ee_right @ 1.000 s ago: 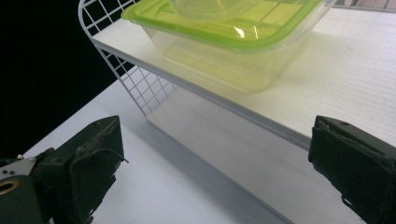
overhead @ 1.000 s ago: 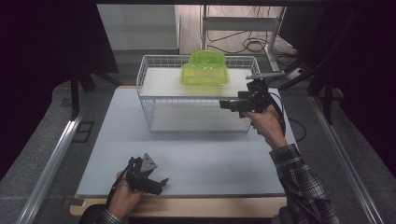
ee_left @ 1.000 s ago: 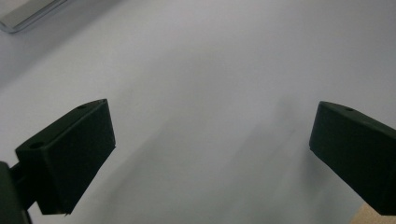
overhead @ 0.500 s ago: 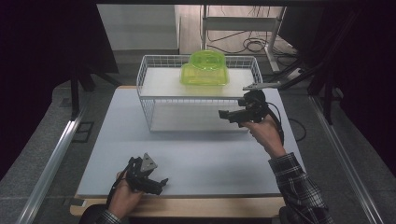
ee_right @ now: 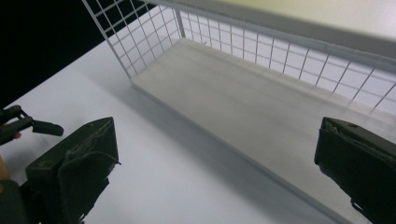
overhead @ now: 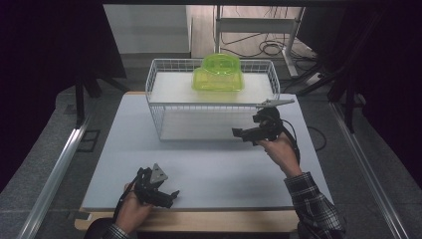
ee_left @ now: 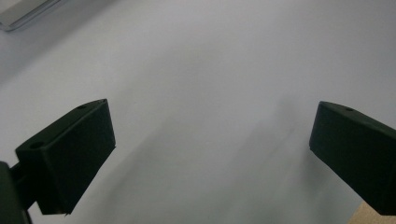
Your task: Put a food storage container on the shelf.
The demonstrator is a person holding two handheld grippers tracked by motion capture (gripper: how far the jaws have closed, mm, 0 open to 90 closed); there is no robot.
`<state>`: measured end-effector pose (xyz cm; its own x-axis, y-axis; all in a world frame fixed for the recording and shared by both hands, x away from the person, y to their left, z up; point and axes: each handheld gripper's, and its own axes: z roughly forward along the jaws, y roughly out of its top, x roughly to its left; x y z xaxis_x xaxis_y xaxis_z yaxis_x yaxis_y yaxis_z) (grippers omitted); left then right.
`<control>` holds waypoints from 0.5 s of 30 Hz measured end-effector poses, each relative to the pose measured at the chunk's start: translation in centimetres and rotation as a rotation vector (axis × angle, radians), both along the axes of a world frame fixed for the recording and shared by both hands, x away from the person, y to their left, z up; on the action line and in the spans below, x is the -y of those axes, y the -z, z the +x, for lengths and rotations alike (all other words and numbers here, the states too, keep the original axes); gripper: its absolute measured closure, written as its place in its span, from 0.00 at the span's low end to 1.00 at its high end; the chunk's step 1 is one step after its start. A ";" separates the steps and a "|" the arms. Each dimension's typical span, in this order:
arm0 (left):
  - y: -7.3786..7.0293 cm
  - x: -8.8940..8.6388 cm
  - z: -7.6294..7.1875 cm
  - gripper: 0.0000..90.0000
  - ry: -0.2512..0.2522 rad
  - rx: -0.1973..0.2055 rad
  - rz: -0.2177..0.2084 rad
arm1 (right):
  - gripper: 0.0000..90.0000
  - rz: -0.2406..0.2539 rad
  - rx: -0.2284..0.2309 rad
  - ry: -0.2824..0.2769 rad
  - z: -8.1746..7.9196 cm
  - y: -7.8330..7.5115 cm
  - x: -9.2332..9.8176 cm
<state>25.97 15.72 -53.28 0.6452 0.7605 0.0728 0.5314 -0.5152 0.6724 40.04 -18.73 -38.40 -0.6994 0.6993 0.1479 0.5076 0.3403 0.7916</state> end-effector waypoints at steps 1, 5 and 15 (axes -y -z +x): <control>0.0 0.0 0.0 0.00 -0.001 0.000 0.000 | 0.00 -0.002 0.000 0.000 0.0 0.3 0.0; 0.0 0.0 0.0 0.00 -0.001 0.000 -0.002 | 0.00 -0.016 0.007 0.002 -0.2 1.3 0.2; 0.1 0.0 0.0 0.00 0.002 -0.007 -0.001 | 0.00 -0.034 0.004 0.018 -1.0 3.6 1.1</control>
